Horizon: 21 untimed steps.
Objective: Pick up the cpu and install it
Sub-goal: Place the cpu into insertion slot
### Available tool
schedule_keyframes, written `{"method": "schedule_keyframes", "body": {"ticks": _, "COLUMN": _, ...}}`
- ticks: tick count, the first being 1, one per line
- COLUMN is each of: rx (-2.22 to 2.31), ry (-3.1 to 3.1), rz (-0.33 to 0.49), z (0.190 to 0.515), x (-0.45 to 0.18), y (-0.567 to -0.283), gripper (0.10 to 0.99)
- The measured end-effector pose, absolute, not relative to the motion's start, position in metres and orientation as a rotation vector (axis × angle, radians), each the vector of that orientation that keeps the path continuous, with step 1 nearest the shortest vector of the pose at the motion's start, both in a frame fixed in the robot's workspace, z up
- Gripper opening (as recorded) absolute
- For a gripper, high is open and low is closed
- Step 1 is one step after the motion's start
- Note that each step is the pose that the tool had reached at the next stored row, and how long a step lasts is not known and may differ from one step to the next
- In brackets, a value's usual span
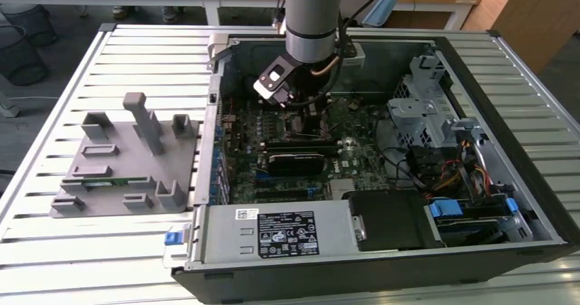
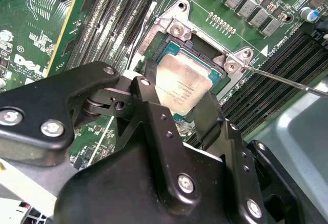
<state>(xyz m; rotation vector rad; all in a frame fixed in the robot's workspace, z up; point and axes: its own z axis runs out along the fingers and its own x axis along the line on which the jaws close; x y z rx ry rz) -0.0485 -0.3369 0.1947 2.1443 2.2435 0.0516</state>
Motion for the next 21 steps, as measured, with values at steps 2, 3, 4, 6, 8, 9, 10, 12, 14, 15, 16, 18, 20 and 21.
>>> {"method": "schedule_keyframes", "body": {"ticks": 2, "rx": 2.144, "ry": 2.243, "rz": 0.052, "z": 0.1947, "x": -0.0485, "y": -0.3369, "gripper": 0.529}}
{"method": "schedule_keyframes", "body": {"ticks": 3, "rx": 2.144, "ry": 2.243, "rz": 0.051, "z": 0.1947, "x": -0.0485, "y": -0.3369, "gripper": 0.529}}
{"method": "schedule_keyframes", "body": {"ticks": 4, "rx": 2.144, "ry": 2.243, "rz": 0.051, "z": 0.1947, "x": -0.0485, "y": -0.3369, "gripper": 0.529}}
{"method": "schedule_keyframes", "body": {"ticks": 6, "rx": 2.144, "ry": 2.244, "rz": 0.052, "z": 0.1946, "x": -0.0485, "y": -0.3368, "gripper": 0.529}}
{"method": "schedule_keyframes", "body": {"ticks": 8, "rx": 2.144, "ry": 2.244, "rz": 0.052, "z": 0.1946, "x": -0.0485, "y": -0.3369, "gripper": 0.537}}
{"method": "schedule_keyframes", "body": {"ticks": 9, "rx": 2.144, "ry": 2.243, "rz": 0.052, "z": 0.1946, "x": -0.0485, "y": -0.3369, "gripper": 0.537}}
{"method": "schedule_keyframes", "body": {"ticks": 10, "rx": 2.144, "ry": 2.244, "rz": 0.052, "z": 0.1946, "x": -0.0484, "y": -0.3368, "gripper": 0.600}}
{"method": "schedule_keyframes", "body": {"ticks": 12, "rx": 2.144, "ry": 2.244, "rz": 0.052, "z": 0.1946, "x": -0.0484, "y": -0.3368, "gripper": 0.600}}
{"method": "schedule_keyframes", "body": {"ticks": 14, "rx": 2.144, "ry": 2.244, "rz": 0.051, "z": 0.1949, "x": -0.0484, "y": -0.3367, "gripper": 0.600}}
{"method": "schedule_keyframes", "body": {"ticks": 15, "rx": 2.144, "ry": 2.243, "rz": 0.051, "z": 0.1955, "x": -0.0484, "y": -0.3367, "gripper": 0.600}}
{"method": "schedule_keyframes", "body": {"ticks": 16, "rx": 2.144, "ry": 2.243, "rz": 0.051, "z": 0.1962, "x": -0.0484, "y": -0.3367, "gripper": 0.600}}
{"method": "schedule_keyframes", "body": {"ticks": 18, "rx": 2.144, "ry": 2.244, "rz": 0.051, "z": 0.1979, "x": -0.0484, "y": -0.3367, "gripper": 0.600}}
{"method": "schedule_keyframes", "body": {"ticks": 20, "rx": 2.144, "ry": 2.243, "rz": 0.051, "z": 0.1995, "x": -0.0484, "y": -0.3368, "gripper": 0.584}}
{"method": "schedule_keyframes", "body": {"ticks": 21, "rx": 2.144, "ry": 2.243, "rz": 0.052, "z": 0.2002, "x": -0.0484, "y": -0.3367, "gripper": 0.525}}
